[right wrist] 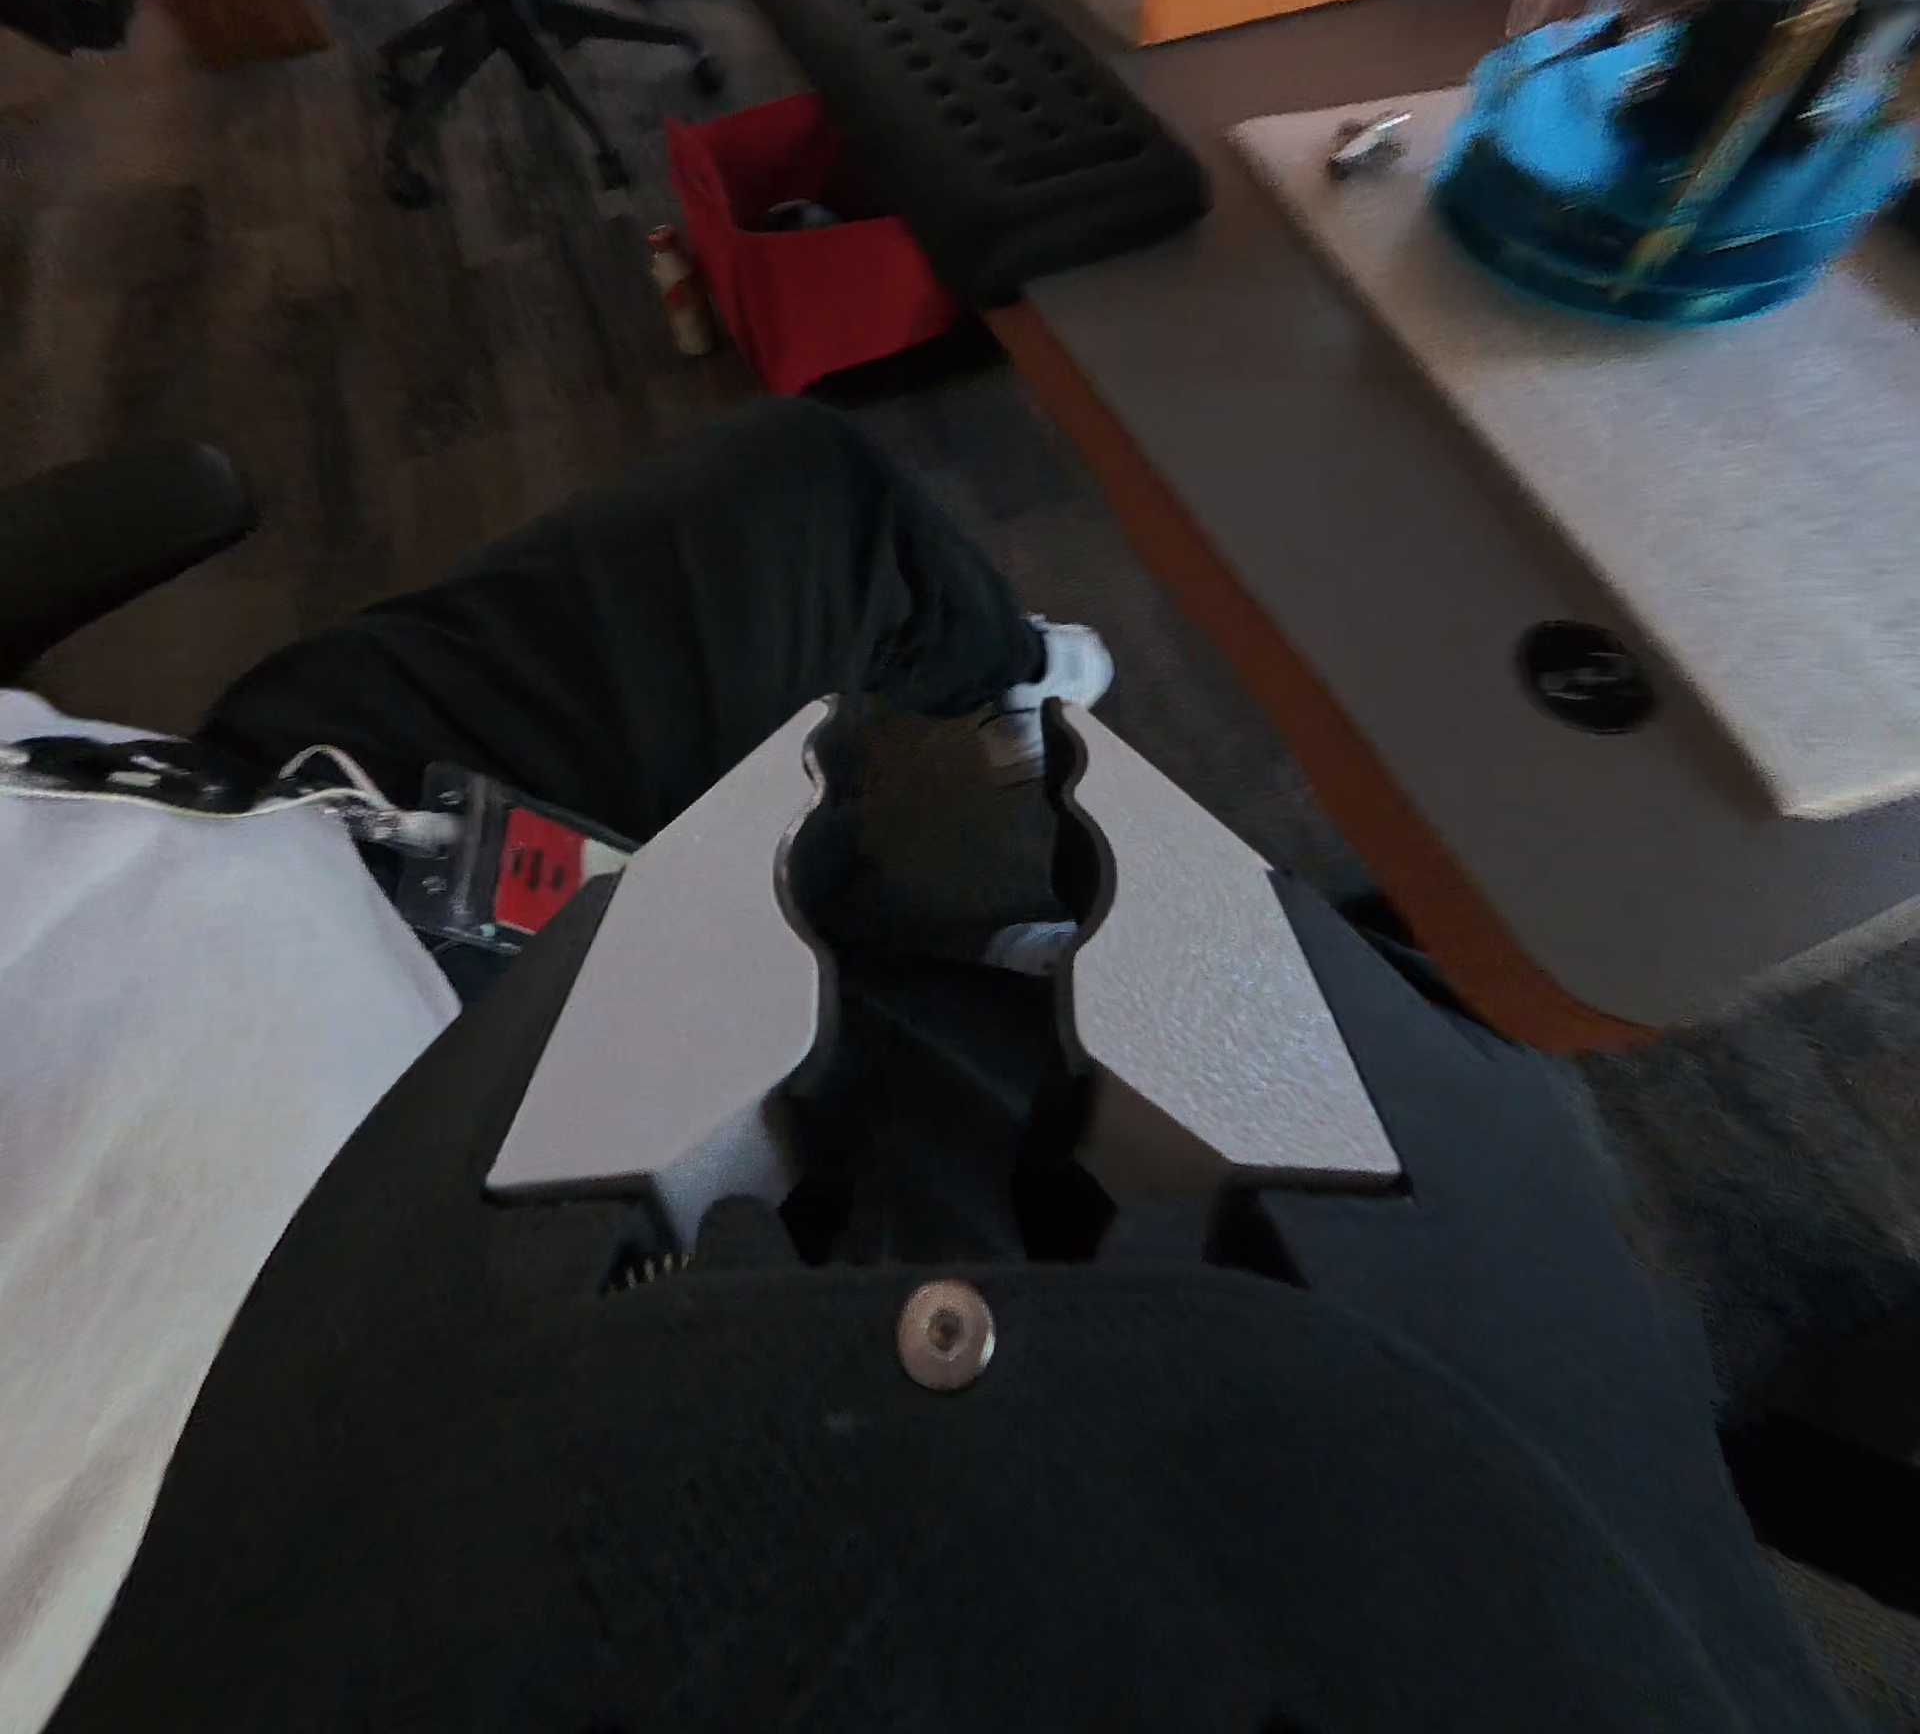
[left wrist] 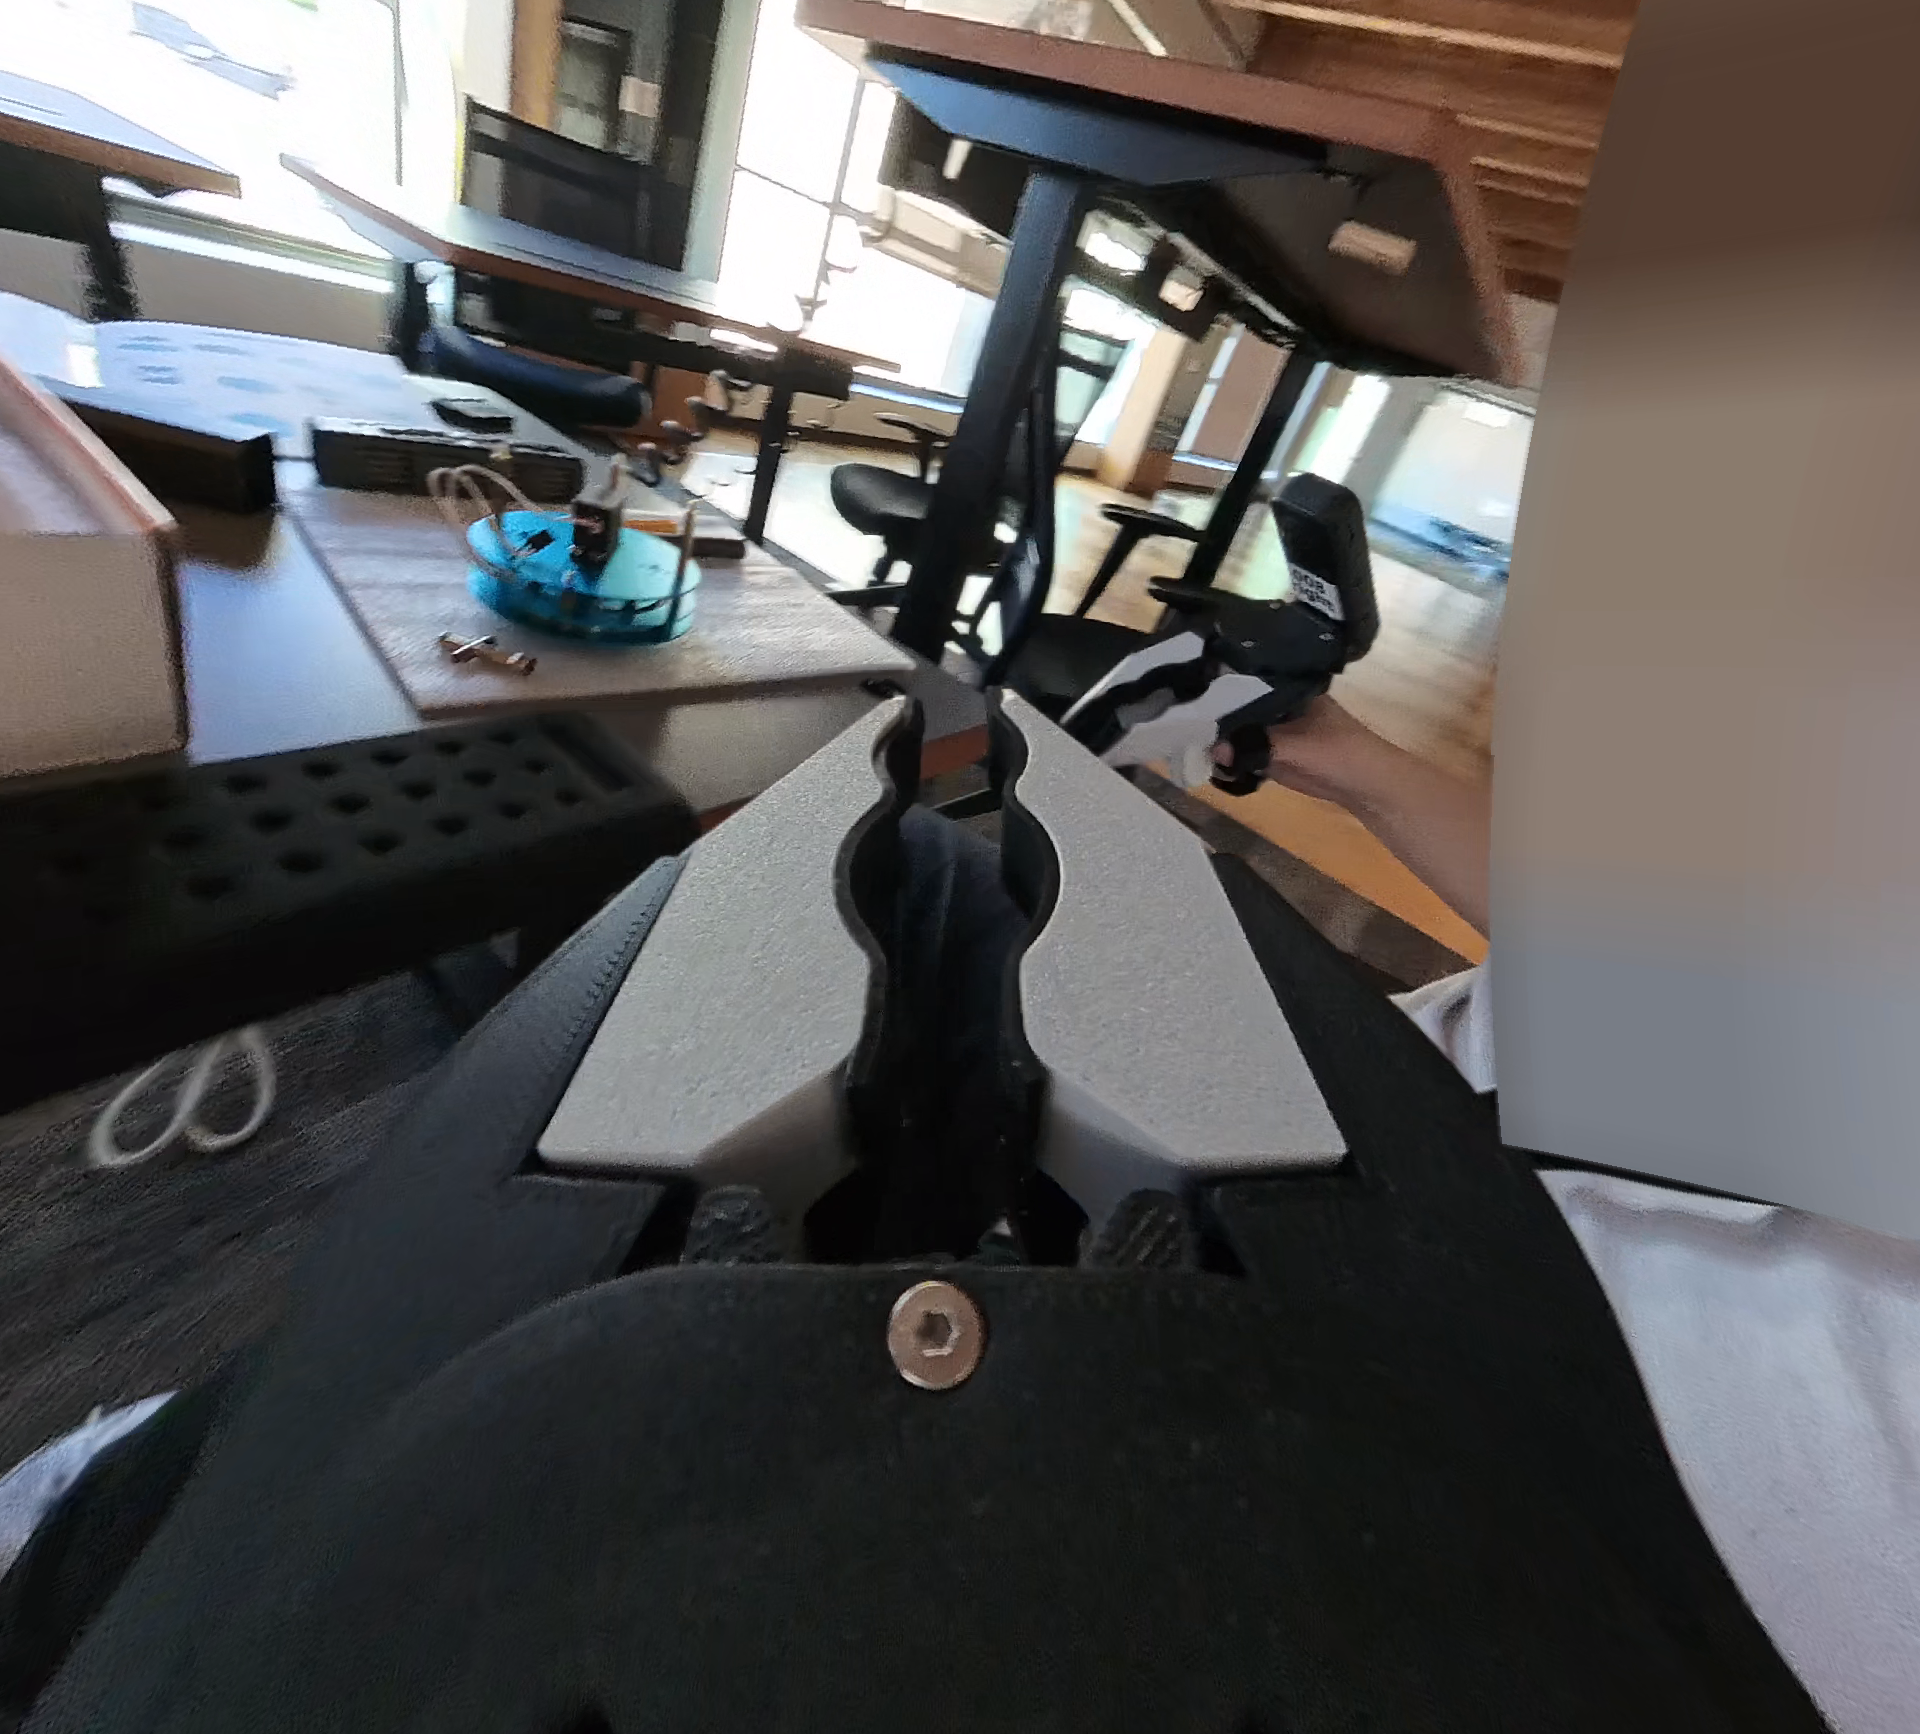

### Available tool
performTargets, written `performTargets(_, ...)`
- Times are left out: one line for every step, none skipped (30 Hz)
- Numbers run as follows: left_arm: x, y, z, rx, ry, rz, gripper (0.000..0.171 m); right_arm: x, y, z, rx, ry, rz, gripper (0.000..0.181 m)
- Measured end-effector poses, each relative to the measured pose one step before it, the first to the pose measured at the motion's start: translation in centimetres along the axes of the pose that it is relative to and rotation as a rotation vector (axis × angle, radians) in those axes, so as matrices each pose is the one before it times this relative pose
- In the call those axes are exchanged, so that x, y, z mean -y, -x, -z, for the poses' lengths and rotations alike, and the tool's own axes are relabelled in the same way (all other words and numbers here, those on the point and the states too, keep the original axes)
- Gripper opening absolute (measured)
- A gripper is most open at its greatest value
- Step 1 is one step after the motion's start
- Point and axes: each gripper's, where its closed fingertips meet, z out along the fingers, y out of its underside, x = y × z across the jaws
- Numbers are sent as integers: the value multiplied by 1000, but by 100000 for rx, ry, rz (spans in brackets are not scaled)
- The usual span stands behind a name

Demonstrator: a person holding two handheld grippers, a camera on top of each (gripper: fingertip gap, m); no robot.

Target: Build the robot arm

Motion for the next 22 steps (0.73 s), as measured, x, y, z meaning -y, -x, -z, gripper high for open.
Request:
performTargets(-316, -498, 977, 4275, -925, -858, 13, -572, 1532, -1018, 6081, 789, -1529, 38)
performTargets(-290, -425, 960, 3970, -1338, -816, 17, -496, 1473, -1371, 5815, -369, -1777, 37)
performTargets(-307, -387, 960, 3584, -1600, -1255, 21, -622, 1216, -1725, 4837, -334, -1496, 36)
performTargets(-336, -225, 969, 3886, -1822, -1849, 25, -841, 579, -2033, 1931, 441, -417, 34)
performTargets(-393, 13, 1018, 4775, -1859, -2416, 29, -999, 202, -2309, 186, 1238, 1996, 34)
performTargets(-481, 270, 1069, 5635, -1890, -2807, 34, -1094, 113, -2530, -645, 2660, 2940, 34)
performTargets(-521, 508, 1122, 6394, -2241, -2828, 39, -1048, 295, -2780, 118, 3738, 5108, 34)
performTargets(-555, 737, 1183, 7145, -2777, -2564, 47, -1012, 424, -2969, 132, 5464, 7920, 34)
performTargets(-532, 1013, 1252, 7973, -3424, -1988, 53, -956, 366, -3064, -733, 7409, 9723, 35)
performTargets(-439, 1118, 1204, 7189, -3726, -1300, 53, -880, 99, -3152, -1948, 8768, 10081, 35)
performTargets(-498, 907, 1010, 3992, -2185, -100, 55, -850, -61, -3290, -1539, 8937, 9163, 32)
performTargets(-785, 777, 752, 1510, 643, 2144, 59, -910, -188, -3544, -341, 8201, 6489, 28)
performTargets(-1000, 941, 466, 1348, 2605, 3895, 60, -1115, -222, -3862, 1885, 7714, 2087, 25)
performTargets(-1072, 1172, 261, 1875, 3232, 3615, 63, -1341, -257, -4029, 4639, 8233, -3245, 21)
performTargets(-1017, 1374, 82, 2572, 2959, 2371, 66, -1491, -654, -4024, 5313, 8811, -6995, 17)
performTargets(-945, 1558, -75, 3460, 2336, 1132, 65, -1530, -1042, -3897, 5690, 9430, -8526, 13)
performTargets(-915, 1653, -242, 3934, 1688, 442, 66, -1161, -1673, -3483, 4227, 8064, -10691, 14)
performTargets(-961, 1632, -407, 3712, 1193, 508, 65, -548, -2065, -2904, 3599, 4472, -12117, 15)
performTargets(-1005, 1604, -528, 3422, 630, 1126, 65, -70, -2422, -2403, 2877, 1447, -12984, 17)
performTargets(-1021, 1598, -599, 3046, -83, 1923, 65, 104, -2818, -1987, 1249, 728, -12266, 18)
performTargets(-1013, 1632, -623, 2734, -586, 2589, 65, 371, -3098, -1647, -477, -445, -10883, 21)
performTargets(-974, 1748, -575, 2685, -757, 2911, 65, 699, -3044, -1352, -576, -1772, -9994, 25)
